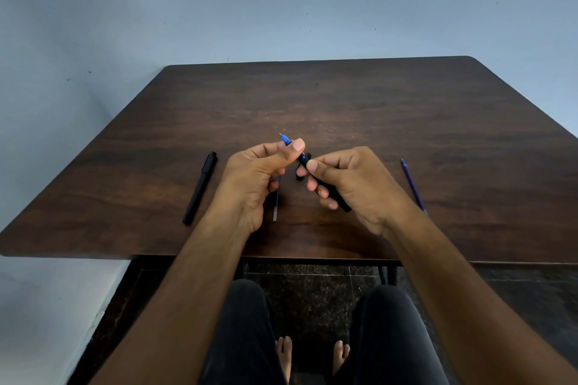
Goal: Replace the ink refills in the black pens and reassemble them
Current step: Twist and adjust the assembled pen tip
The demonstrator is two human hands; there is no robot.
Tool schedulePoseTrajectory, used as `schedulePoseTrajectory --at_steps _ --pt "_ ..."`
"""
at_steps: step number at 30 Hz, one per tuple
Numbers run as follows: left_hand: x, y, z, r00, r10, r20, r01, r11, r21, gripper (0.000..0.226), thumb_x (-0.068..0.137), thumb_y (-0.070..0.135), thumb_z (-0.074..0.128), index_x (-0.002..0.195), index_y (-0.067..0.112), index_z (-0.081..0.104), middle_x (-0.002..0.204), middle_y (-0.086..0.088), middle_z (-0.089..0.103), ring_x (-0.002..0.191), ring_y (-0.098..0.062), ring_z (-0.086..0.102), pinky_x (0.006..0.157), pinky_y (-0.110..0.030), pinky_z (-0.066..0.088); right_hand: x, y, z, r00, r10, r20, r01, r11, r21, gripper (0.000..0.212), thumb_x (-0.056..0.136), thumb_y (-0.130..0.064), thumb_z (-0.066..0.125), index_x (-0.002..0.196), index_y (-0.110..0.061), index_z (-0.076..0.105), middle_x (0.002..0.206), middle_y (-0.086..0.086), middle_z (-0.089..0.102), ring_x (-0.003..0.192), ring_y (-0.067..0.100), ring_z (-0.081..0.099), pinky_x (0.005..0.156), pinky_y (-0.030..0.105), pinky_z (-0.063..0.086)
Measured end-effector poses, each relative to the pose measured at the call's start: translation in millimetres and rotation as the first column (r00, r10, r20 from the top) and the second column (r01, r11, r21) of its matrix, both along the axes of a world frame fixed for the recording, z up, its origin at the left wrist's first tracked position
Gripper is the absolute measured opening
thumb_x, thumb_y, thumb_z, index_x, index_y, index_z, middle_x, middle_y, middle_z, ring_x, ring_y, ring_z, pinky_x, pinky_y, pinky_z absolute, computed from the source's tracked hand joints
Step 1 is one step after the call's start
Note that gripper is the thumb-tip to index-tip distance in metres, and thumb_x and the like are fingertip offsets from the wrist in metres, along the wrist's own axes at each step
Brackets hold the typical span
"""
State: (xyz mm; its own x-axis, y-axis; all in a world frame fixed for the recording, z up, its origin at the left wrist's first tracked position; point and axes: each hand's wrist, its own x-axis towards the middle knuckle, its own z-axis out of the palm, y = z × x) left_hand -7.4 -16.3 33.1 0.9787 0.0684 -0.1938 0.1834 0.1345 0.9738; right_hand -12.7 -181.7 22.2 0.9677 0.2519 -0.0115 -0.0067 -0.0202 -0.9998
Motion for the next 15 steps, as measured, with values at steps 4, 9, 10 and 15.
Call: schedulePoseTrajectory --at_steps 4,9,10,15 --pt "0.5 0.4 1.1 0.991 -0.135 0.001 0.135 0.991 -0.015 0.032 0.071 0.042 0.081 0.089 0.019 0.071 0.081 -0.001 0.059 0.070 -0.008 0.046 0.068 -0.026 0.038 0.2 0.6 0.2 1.000 -0.003 0.018 0.002 1.000 0.001 0.023 0.101 -0.011 0.058 0.093 0.003 0.075 0.069 0.011 0.062 0.055 0.017 0.046 0.048 0.030 0.037" --pt "-1.2 3.3 8.0 0.990 -0.137 0.017 0.138 0.990 -0.031 0.048 0.077 0.037 0.075 0.114 0.007 0.074 0.090 0.000 0.066 0.070 -0.006 0.047 0.065 -0.023 0.036 2.9 -1.1 -0.8 0.999 -0.029 0.026 0.029 0.999 0.014 0.023 0.101 -0.010 0.058 0.092 0.005 0.075 0.068 0.010 0.061 0.054 0.016 0.046 0.047 0.030 0.035" --pt "-0.5 4.8 7.7 0.991 -0.129 0.016 0.130 0.991 -0.024 0.039 0.083 0.032 0.073 0.115 0.010 0.074 0.095 0.001 0.071 0.071 -0.005 0.048 0.065 -0.023 0.037 3.0 -1.0 -1.0 0.999 -0.030 0.022 0.029 0.999 0.019 0.023 0.101 -0.009 0.058 0.093 0.005 0.075 0.068 0.010 0.061 0.054 0.016 0.045 0.047 0.030 0.034" --pt "1.3 11.0 4.9 0.989 -0.141 0.043 0.142 0.990 -0.005 0.025 0.093 0.016 0.062 0.115 0.014 0.074 0.112 0.001 0.076 0.075 -0.005 0.051 0.067 -0.022 0.038 2.6 0.0 -2.4 0.999 -0.033 0.008 0.033 0.999 0.012 0.023 0.101 -0.008 0.057 0.093 0.005 0.074 0.067 0.010 0.060 0.053 0.015 0.045 0.047 0.030 0.034"
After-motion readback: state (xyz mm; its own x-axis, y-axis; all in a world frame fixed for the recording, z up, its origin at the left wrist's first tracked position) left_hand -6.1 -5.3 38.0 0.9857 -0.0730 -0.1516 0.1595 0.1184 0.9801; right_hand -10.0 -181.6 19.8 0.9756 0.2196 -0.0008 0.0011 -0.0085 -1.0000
